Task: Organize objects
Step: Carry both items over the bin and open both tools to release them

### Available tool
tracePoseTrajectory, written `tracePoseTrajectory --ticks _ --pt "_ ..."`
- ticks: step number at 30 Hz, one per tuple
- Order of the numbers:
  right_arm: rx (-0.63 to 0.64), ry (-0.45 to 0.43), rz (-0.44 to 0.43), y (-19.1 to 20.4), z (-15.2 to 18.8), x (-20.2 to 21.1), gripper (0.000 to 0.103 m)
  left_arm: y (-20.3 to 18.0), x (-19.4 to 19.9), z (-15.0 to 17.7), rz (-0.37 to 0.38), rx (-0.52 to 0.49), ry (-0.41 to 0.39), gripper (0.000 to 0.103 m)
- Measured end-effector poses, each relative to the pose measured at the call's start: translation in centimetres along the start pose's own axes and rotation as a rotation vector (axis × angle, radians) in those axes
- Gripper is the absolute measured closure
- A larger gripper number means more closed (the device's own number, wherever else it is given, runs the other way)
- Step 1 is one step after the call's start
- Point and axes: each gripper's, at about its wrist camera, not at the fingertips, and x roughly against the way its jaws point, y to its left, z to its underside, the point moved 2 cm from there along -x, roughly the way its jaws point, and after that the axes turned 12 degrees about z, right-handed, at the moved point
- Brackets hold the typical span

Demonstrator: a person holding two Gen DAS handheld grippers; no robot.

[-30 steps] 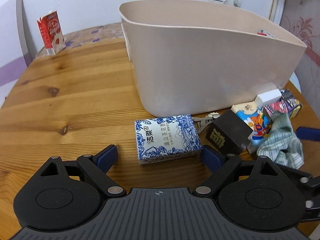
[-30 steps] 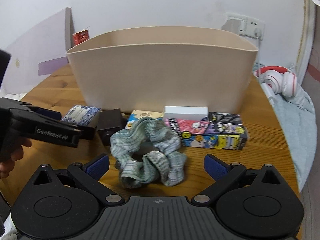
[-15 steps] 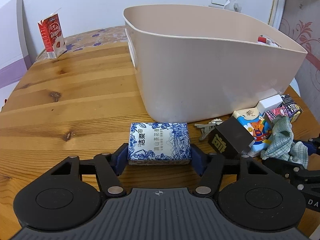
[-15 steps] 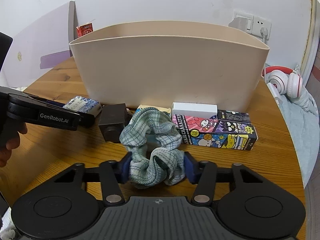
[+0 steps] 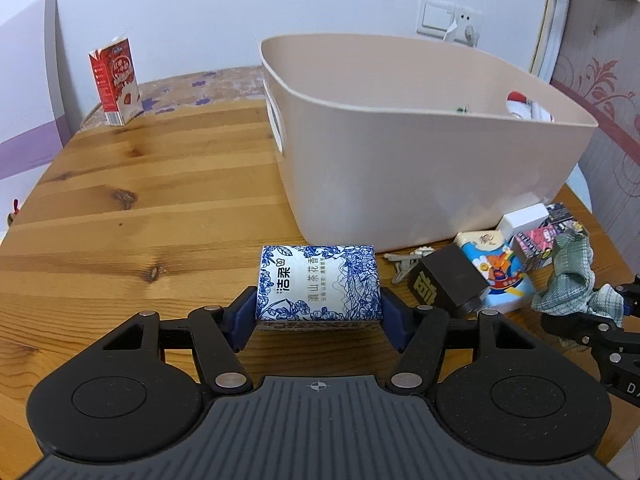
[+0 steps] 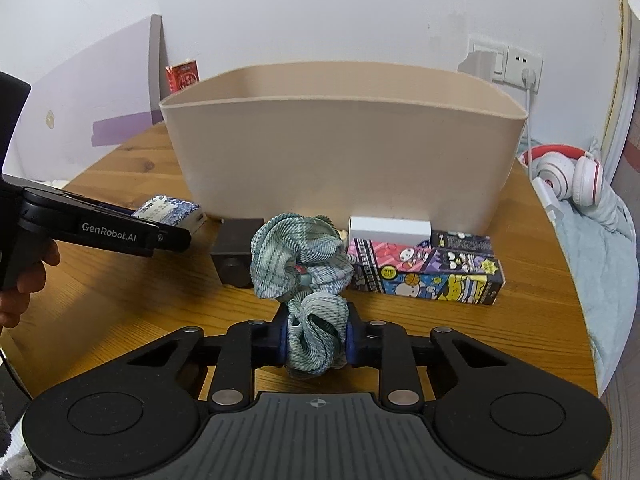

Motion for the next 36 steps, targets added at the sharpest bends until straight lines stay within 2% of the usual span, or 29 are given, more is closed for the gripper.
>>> tracePoseTrajectory --ticks 24,36 --pt "-0.086 -0.252 0.061 -2.9 -4.7 6.0 0.08 -3.0 7.8 -3.6 0.036 -0.088 -0.163 0.039" --pt "-0.071 -0.327 0.104 -4.2 -8.8 6.5 0.08 -4.4 9.2 -7.1 0.004 -0.14 -0.244 0.039"
